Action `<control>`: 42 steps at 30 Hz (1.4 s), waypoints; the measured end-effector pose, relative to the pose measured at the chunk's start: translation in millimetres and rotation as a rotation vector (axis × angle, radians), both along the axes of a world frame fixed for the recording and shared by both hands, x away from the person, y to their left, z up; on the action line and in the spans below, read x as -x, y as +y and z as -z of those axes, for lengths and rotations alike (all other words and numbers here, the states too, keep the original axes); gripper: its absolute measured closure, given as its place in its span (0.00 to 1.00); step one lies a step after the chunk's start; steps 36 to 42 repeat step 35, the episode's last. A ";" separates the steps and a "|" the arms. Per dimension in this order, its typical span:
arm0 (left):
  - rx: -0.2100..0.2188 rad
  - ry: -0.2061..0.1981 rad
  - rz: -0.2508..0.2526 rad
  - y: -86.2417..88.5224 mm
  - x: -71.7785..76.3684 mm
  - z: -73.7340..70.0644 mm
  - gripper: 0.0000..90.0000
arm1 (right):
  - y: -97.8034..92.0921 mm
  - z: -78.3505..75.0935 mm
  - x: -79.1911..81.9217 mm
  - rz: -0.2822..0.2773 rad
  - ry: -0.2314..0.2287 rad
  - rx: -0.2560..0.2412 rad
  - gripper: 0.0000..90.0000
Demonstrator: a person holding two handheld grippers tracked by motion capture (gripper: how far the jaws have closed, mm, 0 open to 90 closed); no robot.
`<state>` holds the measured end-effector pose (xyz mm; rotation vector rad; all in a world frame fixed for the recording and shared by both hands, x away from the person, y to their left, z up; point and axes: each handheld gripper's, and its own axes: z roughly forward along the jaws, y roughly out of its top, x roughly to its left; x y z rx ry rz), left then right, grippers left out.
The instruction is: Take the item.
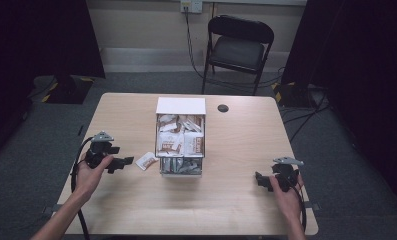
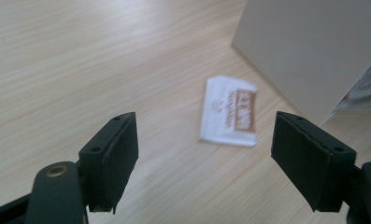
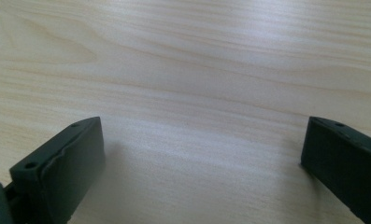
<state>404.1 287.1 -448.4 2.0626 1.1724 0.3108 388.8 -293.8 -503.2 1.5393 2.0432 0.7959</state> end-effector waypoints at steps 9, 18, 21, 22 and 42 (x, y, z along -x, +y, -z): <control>-0.045 0.038 -0.096 27.9 8.7 28.4 0.26 | 0.0 0.0 0.0 0.000 0.000 0.000 0.00; -0.087 -0.010 -0.169 43.9 8.9 46.0 0.25 | 0.1 0.0 0.1 0.000 -0.001 0.001 0.00; -0.045 0.016 -0.186 50.1 6.9 51.1 0.25 | 0.2 0.0 0.3 0.000 0.000 -0.001 0.00; -0.053 0.010 -0.198 51.4 7.1 54.6 0.25 | 0.2 0.0 0.3 0.000 0.000 -0.001 0.00; -0.088 -0.073 -0.288 41.4 18.5 63.3 0.16 | 0.2 0.0 0.3 -0.001 0.000 -0.001 0.00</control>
